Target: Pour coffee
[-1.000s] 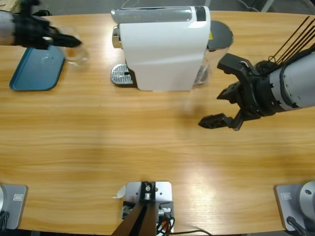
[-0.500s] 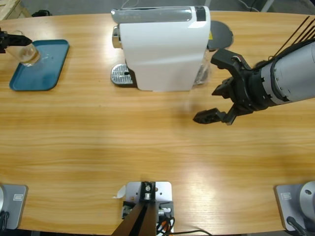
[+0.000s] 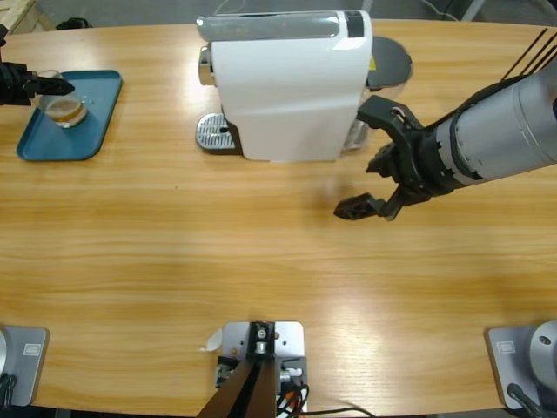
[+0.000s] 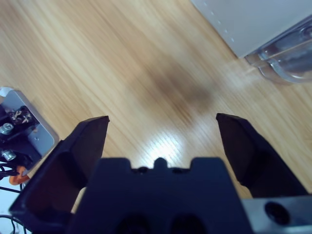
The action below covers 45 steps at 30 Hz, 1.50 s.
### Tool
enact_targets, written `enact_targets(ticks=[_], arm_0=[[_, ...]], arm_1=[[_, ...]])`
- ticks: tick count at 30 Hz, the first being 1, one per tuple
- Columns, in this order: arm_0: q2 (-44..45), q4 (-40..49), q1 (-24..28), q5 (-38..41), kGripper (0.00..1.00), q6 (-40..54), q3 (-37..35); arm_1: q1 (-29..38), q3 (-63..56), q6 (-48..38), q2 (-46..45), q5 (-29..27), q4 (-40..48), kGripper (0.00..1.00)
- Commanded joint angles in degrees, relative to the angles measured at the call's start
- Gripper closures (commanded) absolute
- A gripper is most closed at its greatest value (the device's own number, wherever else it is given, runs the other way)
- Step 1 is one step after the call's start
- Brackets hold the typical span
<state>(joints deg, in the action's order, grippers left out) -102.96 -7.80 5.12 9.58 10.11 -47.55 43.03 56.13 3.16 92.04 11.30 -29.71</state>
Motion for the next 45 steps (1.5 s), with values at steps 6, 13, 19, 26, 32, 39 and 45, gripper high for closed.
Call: enact_targets(ticks=[6, 13, 19, 26, 32, 39, 45], arm_0=[[-3.50, -0.23, 0.19, 0.74, 0.865, 2.07, -0.21], [-1.61, 0.26, -0.16, 0.79, 0.004, 3.00, 0.49], [1.95, 0.54, -0.30, 0.79, 0.004, 3.16, 1.75], [16.28, 12.91, -4.15, -2.83, 0.009, 2.63, 1.95], [27.93, 29.17, -16.30, -3.50, 0.018, -5.97, -2.75], [24.05, 29.40, -30.49, 11.34, 0.018, -9.87, -5.68], [28.22, 32.64, -37.10, 19.50, 0.013, -4.47, -1.59]], arm_1=[[0.65, -0.85, 0.95, 0.95, 0.39, 0.71, 0.000], [0.65, -1.16, 0.95, -0.95, 0.31, 0.44, 0.000], [0.65, -2.16, 0.95, -1.86, 0.39, 0.36, 0.000], [0.65, -2.69, 0.88, -3.05, 0.34, 0.39, 0.000], [0.65, -3.75, 0.70, -5.96, -1.68, -0.08, 0.000], [0.65, -6.65, 0.70, -11.33, -3.02, -0.94, 0.000], [0.65, -9.02, 0.23, -14.41, -3.98, -1.23, 0.000]])
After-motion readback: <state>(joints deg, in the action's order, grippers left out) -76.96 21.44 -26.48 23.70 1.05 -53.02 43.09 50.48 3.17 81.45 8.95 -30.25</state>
